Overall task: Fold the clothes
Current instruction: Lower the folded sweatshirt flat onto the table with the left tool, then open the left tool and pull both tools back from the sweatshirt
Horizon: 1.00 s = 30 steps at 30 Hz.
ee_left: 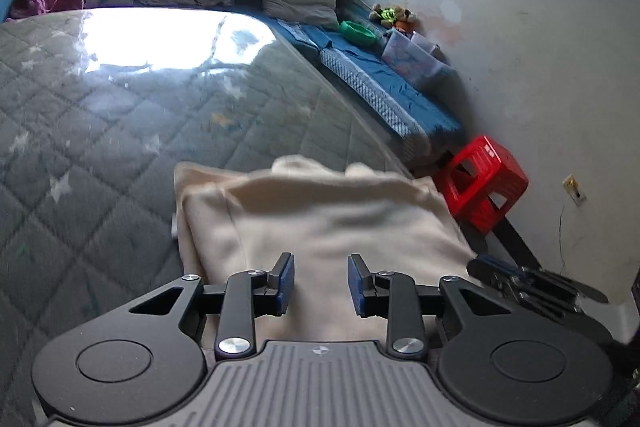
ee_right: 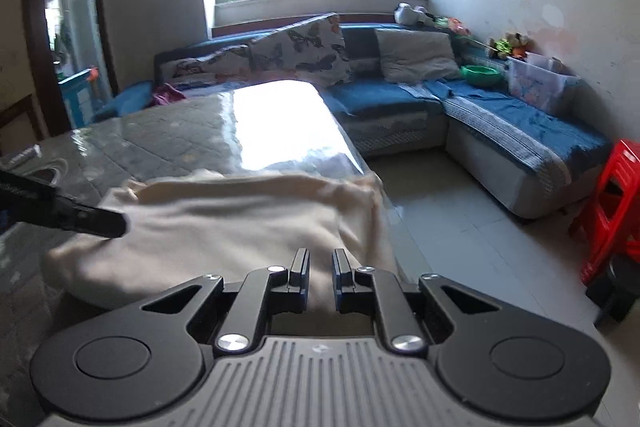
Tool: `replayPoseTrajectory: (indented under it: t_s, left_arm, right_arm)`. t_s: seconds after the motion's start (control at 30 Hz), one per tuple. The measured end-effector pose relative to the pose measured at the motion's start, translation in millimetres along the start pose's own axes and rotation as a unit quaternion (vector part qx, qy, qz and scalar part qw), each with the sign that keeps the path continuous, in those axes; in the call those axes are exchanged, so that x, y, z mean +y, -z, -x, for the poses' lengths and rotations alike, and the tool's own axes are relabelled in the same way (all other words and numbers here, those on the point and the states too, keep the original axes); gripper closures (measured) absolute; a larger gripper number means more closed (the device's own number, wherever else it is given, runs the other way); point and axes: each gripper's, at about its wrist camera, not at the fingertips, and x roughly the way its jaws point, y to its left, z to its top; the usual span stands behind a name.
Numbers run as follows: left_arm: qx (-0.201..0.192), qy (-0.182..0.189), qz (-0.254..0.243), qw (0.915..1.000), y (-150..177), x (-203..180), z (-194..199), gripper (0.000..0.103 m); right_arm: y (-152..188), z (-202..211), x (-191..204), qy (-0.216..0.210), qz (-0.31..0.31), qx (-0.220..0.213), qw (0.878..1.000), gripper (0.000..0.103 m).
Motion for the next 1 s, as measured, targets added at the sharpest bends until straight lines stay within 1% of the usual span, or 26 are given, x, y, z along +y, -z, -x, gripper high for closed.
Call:
replayPoseTrajectory:
  t_s: [0.03, 0.1, 0.23, 0.37, 0.47, 0.57, 0.67, 0.77, 0.87, 1.0]
  left_arm:
    - [0.003, -0.003, -0.001, 1.0, 5, 0, 0, 0.072]
    - [0.001, -0.004, -0.002, 1.0, 11, 0, 4, 0.072]
    - [-0.009, -0.006, -0.007, 0.9999, 13, -1, 14, 0.07]
    - [-0.011, -0.017, -0.017, 0.9996, 19, 0, 12, 0.07]
    - [-0.017, -0.02, -0.022, 0.9994, 22, -2, 17, 0.07]
    - [-0.029, -0.025, -0.031, 0.9988, 25, -6, 24, 0.07]
    - [-0.029, -0.029, -0.04, 0.9984, 33, -7, 25, 0.07]
    - [-0.031, -0.035, -0.047, 0.9978, 39, -7, 24, 0.07]
    - [-0.033, -0.035, -0.044, 0.9979, 39, -6, 27, 0.07]
    - [-0.04, -0.039, -0.048, 0.9973, 39, -7, 31, 0.07]
  right_arm:
    - [4, -1, -3, 0.006, -0.006, 0.004, 1.0, 0.093]
    - [7, 0, -6, 0.004, -0.02, 0.002, 1.0, 0.093]
    - [8, -1, -8, 0.009, -0.024, 0.004, 1.0, 0.093]
    - [10, -1, -10, 0.015, -0.029, 0.006, 0.999, 0.093]
    - [8, 5, -8, 0.015, -0.029, -0.003, 0.999, 0.092]
    - [5, 13, -1, 0.005, -0.024, -0.015, 1.0, 0.092]
    - [8, 14, 10, -0.01, -0.014, -0.015, 1.0, 0.092]
    - [11, 10, 18, -0.006, 0.001, -0.009, 1.0, 0.09]
    - [15, 5, 25, -0.002, 0.015, -0.003, 1.0, 0.09]
    - [11, 12, 30, -0.009, 0.02, -0.013, 1.0, 0.09]
